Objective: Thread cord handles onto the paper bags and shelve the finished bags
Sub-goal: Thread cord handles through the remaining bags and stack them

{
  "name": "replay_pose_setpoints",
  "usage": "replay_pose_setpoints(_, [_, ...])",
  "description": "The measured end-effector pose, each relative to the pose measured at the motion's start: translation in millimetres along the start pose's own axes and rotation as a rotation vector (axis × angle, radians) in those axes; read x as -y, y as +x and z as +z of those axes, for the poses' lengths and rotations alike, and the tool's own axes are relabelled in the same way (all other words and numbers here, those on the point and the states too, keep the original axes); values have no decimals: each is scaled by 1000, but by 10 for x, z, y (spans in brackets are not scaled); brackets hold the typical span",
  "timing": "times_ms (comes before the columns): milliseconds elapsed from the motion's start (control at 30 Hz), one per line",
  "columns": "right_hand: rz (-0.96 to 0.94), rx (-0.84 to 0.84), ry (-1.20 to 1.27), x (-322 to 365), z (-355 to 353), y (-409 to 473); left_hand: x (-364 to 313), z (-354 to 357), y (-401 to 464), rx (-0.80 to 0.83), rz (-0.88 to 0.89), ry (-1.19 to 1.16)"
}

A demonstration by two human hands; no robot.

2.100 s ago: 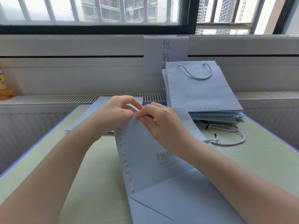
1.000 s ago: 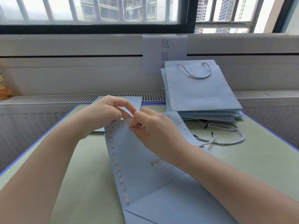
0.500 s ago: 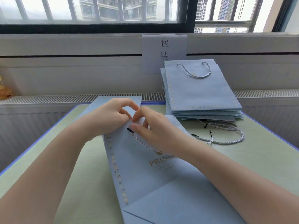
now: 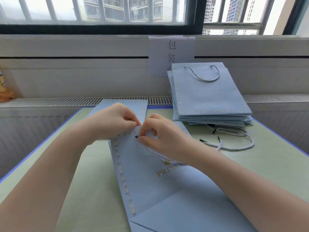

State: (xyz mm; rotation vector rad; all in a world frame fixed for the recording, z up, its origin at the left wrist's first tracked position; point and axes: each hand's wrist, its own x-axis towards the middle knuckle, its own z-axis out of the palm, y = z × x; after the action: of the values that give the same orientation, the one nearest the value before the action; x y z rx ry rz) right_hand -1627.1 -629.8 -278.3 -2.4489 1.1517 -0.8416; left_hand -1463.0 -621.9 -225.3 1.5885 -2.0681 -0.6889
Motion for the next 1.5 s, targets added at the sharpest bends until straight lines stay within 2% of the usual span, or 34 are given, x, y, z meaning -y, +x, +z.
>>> replay_pose_setpoints(233, [-1,-57,-23,34,-8,-5,65,-103,-36,132,29,-64])
replay_pose_setpoints(367, [-4,-46,-23,77,-21,-27,115,-158,-49,192,35,-208])
replay_pose_setpoints(500, [-21,-42,-38,115,-2,-39,103,-111,-39,229,-21,-127])
replay_pose_setpoints(667, [-21,-94,-29,78,-31,-31,76,-10,-6,130,-38,-71])
replay_pose_setpoints(867, [-14,-48,-35,21,-47,-68,48,73,74,-77,135,28])
replay_pose_setpoints(1000, [-27,-17,-149,12,-57,-101,67,130,112,-165,209,67])
replay_pose_setpoints(1167, [-57,-12,-261,16,-16,-101,107,134,146,-245,220,98])
replay_pose_setpoints(1300, [-74,-6,-252,-2,44,-119,105,106,129,-229,181,79])
replay_pose_setpoints(1400, [-60,-71,-195,12,17,-121,91,101,119,-216,137,143])
replay_pose_setpoints(1500, [20,-109,-28,66,-66,-106,93,138,118,-85,54,310])
